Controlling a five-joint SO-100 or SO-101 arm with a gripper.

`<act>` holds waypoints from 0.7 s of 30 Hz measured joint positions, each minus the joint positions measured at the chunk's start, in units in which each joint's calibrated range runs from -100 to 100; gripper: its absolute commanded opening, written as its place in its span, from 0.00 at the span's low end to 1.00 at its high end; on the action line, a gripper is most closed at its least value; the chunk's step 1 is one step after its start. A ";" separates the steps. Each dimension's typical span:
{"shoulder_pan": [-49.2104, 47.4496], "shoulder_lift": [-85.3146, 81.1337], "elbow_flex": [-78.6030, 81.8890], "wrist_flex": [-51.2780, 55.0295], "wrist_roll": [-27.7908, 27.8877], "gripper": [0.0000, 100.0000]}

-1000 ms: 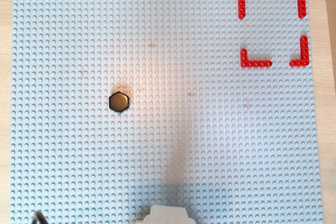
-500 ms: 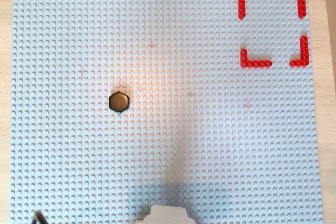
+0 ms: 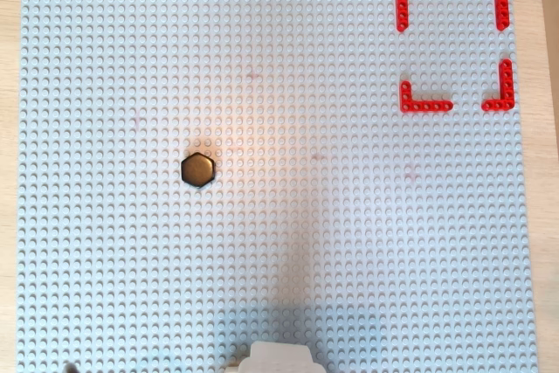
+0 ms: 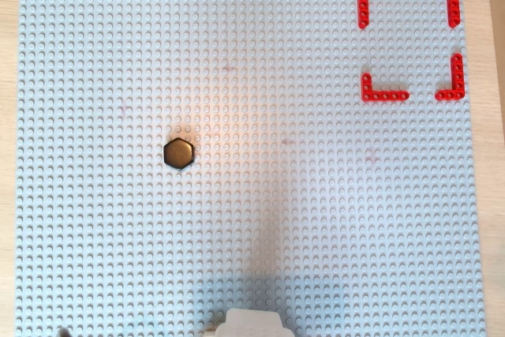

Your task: Grab the Lego and store it in red box

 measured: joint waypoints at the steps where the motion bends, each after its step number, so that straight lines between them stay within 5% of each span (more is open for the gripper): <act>1: 0.00 1.78 -0.18 -0.26 0.00 0.08; 12: -19.19 23.08 0.09 -1.21 0.20 0.09; 21: -21.66 31.70 0.18 1.90 4.93 0.09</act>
